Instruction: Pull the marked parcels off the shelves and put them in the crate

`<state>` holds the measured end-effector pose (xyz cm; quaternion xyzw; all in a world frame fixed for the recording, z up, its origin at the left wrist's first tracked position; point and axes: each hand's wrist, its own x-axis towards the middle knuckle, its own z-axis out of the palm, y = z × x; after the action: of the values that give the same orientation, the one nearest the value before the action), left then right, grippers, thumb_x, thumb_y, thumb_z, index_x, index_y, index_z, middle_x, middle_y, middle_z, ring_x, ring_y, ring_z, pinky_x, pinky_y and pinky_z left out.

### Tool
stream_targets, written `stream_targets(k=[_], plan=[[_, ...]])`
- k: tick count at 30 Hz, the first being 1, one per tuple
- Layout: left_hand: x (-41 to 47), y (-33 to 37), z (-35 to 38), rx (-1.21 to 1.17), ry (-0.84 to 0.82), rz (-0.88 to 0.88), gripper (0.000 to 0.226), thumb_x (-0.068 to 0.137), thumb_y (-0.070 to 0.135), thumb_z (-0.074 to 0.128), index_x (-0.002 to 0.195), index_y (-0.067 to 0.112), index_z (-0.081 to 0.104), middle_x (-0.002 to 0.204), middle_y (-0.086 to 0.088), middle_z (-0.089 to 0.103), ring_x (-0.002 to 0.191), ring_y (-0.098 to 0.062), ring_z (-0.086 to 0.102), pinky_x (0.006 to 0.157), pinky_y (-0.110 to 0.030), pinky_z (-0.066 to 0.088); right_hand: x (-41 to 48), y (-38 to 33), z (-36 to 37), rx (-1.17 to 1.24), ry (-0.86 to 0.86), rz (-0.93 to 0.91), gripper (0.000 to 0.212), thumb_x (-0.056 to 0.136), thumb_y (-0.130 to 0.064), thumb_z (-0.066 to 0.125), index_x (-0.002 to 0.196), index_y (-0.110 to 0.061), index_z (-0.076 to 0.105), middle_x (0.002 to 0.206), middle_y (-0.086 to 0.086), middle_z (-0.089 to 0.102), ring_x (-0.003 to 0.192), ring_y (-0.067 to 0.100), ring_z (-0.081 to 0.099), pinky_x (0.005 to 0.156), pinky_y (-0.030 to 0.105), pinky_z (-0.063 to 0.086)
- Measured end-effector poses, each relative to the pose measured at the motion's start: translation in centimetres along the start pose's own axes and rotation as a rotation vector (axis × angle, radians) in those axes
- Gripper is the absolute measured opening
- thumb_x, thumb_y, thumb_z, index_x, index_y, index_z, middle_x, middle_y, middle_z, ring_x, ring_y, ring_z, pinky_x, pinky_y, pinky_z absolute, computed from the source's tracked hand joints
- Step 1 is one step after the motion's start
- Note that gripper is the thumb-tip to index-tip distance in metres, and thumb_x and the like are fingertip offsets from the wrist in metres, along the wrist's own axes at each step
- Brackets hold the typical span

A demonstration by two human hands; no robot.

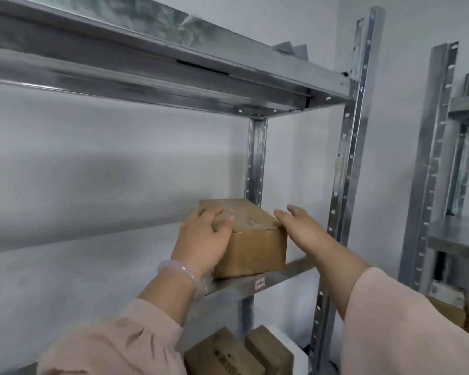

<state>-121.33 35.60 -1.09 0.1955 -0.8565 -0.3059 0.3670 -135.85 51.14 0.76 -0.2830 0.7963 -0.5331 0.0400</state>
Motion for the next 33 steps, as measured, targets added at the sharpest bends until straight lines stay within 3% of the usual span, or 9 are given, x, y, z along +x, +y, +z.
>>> stream_targets(k=[4, 7, 9, 17, 21, 23, 26, 30, 33], plan=[[0.7, 0.1, 2.0, -0.132, -0.089, -0.184, 0.066, 0.089, 0.052, 0.053, 0.148, 0.03, 0.032, 0.15, 0.001, 0.041, 0.136, -0.019, 0.04, 0.102, -0.024, 0.03, 3.2, 1.6, -0.5, 0.07, -0.21, 0.094, 0.064, 0.088, -0.046, 0.055, 0.143, -0.017, 0.042, 0.146, 0.001, 0.044, 0.129, 0.022, 0.046, 0.108, 0.041, 0.039], [0.2, 0.5, 3.0, -0.169, -0.047, -0.214, 0.057, 0.091, 0.045, 0.054, 0.145, 0.031, 0.039, 0.145, 0.005, 0.047, 0.129, -0.013, 0.045, 0.094, -0.018, 0.026, 3.6, 2.3, 0.1, 0.242, -0.319, 0.12, 0.03, 0.091, -0.038, 0.054, 0.108, -0.017, 0.067, 0.098, 0.005, 0.071, 0.09, 0.018, 0.064, 0.084, 0.032, 0.052], [-0.3, 1.1, 3.1, -0.196, 0.02, -0.215, 0.055, 0.09, 0.039, 0.057, 0.143, 0.029, 0.043, 0.141, 0.007, 0.051, 0.119, -0.007, 0.048, 0.093, -0.017, 0.027, 3.3, 2.6, 0.5, 0.28, -0.329, 0.065, 0.025, 0.093, -0.034, 0.051, 0.101, -0.017, 0.068, 0.088, 0.003, 0.072, 0.081, 0.017, 0.065, 0.078, 0.031, 0.051], [-3.9, 2.4, 2.2, -0.115, 0.36, -0.004, 0.064, 0.079, 0.043, 0.073, 0.137, 0.037, 0.048, 0.126, 0.012, 0.04, 0.116, -0.002, 0.044, 0.097, -0.014, 0.033, 0.8, 3.6, 1.9, 0.655, -0.263, -0.222, 0.035, 0.099, -0.047, 0.039, 0.132, -0.04, 0.047, 0.122, -0.014, 0.061, 0.109, 0.006, 0.06, 0.093, 0.03, 0.048], [-6.0, 2.1, 2.4, -0.131, 0.379, 0.059, 0.061, 0.078, 0.041, 0.075, 0.134, 0.042, 0.049, 0.129, 0.016, 0.036, 0.118, 0.009, 0.039, 0.1, -0.015, 0.04, 0.0, 4.3, 2.3, 0.867, -0.305, -0.219, 0.034, 0.097, -0.05, 0.04, 0.126, -0.042, 0.056, 0.117, -0.013, 0.067, 0.102, 0.003, 0.065, 0.072, 0.02, 0.055], [-6.7, 1.6, 2.0, -0.149, 0.375, 0.064, 0.058, 0.079, 0.035, 0.076, 0.132, 0.04, 0.053, 0.132, 0.013, 0.038, 0.12, 0.013, 0.037, 0.103, -0.027, 0.045, -0.3, 4.3, 2.0, 0.879, -0.38, -0.241, 0.048, 0.086, -0.053, 0.055, 0.133, -0.044, 0.05, 0.122, -0.012, 0.065, 0.103, 0.004, 0.066, 0.07, 0.019, 0.056], [-7.2, 1.2, 0.8, -0.119, 0.354, 0.025, 0.053, 0.082, 0.03, 0.073, 0.131, 0.036, 0.055, 0.136, 0.006, 0.043, 0.125, -0.002, 0.041, 0.106, -0.039, 0.044, -0.7, 3.8, 2.0, 0.853, -0.446, -0.274, 0.079, 0.07, -0.05, 0.076, 0.14, -0.047, 0.039, 0.136, -0.007, 0.054, 0.113, 0.01, 0.062, 0.079, 0.025, 0.055], [-6.8, 2.3, -0.1, 0.064, 0.292, -0.022, 0.061, 0.083, 0.054, 0.061, 0.14, 0.039, 0.045, 0.146, 0.003, 0.039, 0.135, -0.017, 0.034, 0.115, -0.04, 0.031, -2.0, 2.2, 2.6, 0.725, -0.289, -0.377, 0.072, 0.08, -0.031, 0.074, 0.14, -0.045, 0.037, 0.145, -0.011, 0.043, 0.112, -0.01, 0.053, 0.08, 0.013, 0.051], [-6.6, 3.7, 0.0, 0.139, 0.321, -0.04, 0.07, 0.08, 0.073, 0.043, 0.14, 0.038, 0.047, 0.154, 0.005, 0.032, 0.142, -0.018, 0.023, 0.119, -0.037, 0.018, -3.5, 1.1, 3.3, 0.575, -0.187, -0.436, 0.09, 0.066, -0.049, 0.078, 0.141, -0.052, 0.03, 0.145, -0.017, 0.036, 0.123, -0.002, 0.046, 0.097, 0.028, 0.048]])
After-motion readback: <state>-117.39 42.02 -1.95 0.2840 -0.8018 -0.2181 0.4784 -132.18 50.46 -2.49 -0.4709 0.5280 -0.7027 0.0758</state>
